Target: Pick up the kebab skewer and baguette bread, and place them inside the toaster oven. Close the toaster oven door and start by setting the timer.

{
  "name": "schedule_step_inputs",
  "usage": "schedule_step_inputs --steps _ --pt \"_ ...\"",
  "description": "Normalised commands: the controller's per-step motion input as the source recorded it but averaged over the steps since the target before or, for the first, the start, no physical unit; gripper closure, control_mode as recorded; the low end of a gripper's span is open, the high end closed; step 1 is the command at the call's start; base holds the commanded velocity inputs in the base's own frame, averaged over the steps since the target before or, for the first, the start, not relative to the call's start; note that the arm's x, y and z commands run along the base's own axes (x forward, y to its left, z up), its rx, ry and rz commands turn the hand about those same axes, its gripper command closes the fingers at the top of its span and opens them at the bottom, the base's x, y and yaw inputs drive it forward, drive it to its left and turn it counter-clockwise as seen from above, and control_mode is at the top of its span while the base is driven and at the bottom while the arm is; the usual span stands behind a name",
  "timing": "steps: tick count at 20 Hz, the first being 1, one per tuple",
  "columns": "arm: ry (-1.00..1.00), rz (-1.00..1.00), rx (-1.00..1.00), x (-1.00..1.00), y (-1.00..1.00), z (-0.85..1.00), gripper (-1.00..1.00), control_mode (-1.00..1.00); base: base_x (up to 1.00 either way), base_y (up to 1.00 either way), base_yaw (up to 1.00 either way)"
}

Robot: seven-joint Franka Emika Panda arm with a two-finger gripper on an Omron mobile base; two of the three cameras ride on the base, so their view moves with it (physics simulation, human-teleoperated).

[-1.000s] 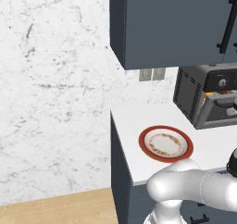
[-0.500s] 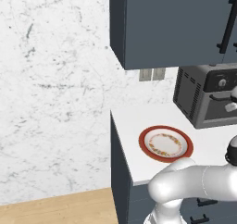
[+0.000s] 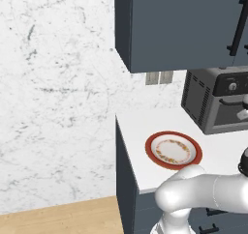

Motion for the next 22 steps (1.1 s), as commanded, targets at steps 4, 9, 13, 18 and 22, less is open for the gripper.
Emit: schedule_step_inputs --steps 4,9,13,18,22 --pt "0.05 0.0 0.0 -0.25 0.0 0.0 -1.0 -1.0 0.0 0.0 0.0" --pt "0.07 0.0 0.0 -0.62 0.0 0.12 -1.0 -1.0 0.0 0.0 0.0" --pt "0.0 -0.04 0.01 -0.79 0.06 0.22 -1.0 -1.0 0.0 0.0 0.0" --pt "-0.08 -0.03 0.13 -0.47 0.42 0.2 -1.0 -1.0 0.0 0.0 0.0" --pt "-0.31 0.0 0.12 -0.1 0.46 0.41 -1.0 -1.0 0.0 0.0 0.0"
